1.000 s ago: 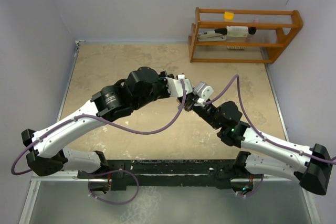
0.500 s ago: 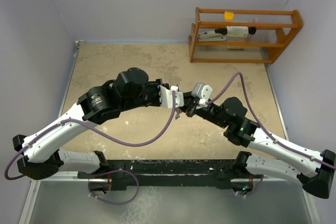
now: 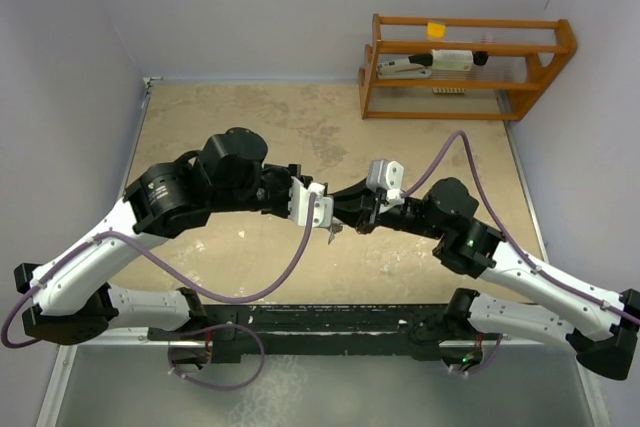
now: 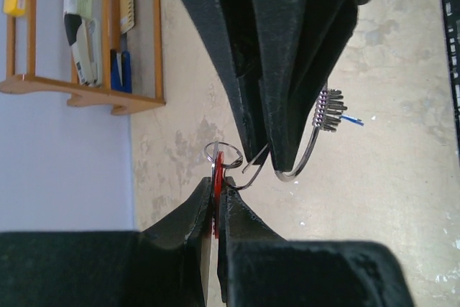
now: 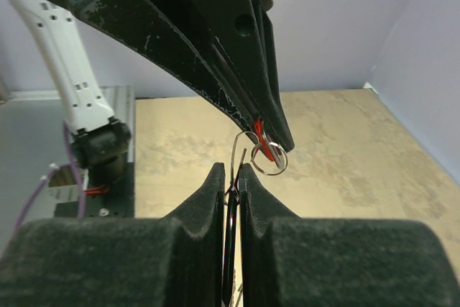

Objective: Remove the keys from the keyring

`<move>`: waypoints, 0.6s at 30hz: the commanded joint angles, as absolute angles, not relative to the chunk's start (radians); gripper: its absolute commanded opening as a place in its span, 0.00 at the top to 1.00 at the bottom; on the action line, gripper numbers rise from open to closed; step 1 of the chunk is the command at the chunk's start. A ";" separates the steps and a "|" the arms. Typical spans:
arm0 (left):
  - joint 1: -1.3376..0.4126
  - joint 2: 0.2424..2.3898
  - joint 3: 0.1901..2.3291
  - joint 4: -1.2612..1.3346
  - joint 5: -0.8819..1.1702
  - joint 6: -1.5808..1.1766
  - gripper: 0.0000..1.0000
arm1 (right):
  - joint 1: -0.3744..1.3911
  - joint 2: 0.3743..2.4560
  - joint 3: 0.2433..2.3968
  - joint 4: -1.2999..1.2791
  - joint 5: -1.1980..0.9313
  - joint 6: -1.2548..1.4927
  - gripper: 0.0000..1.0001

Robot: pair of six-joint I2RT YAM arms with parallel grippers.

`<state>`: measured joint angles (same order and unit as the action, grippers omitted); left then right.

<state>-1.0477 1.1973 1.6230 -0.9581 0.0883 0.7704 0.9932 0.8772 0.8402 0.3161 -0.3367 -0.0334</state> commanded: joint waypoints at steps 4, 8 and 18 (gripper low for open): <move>-1.045 1.255 1.693 -0.963 0.243 0.815 1.00 | 1.020 0.894 0.979 0.332 -0.685 0.084 1.00; -1.046 1.251 1.690 -0.968 0.305 0.820 1.00 | 1.020 0.900 0.989 0.329 -0.763 0.101 1.00; -1.046 1.216 1.651 -0.955 0.445 0.825 1.00 | 1.020 0.918 0.975 0.415 -0.804 0.111 1.00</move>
<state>-1.0477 1.1900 1.6756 -1.1004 0.3912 0.8070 0.9874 0.9150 0.9165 0.2432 -0.6838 0.0849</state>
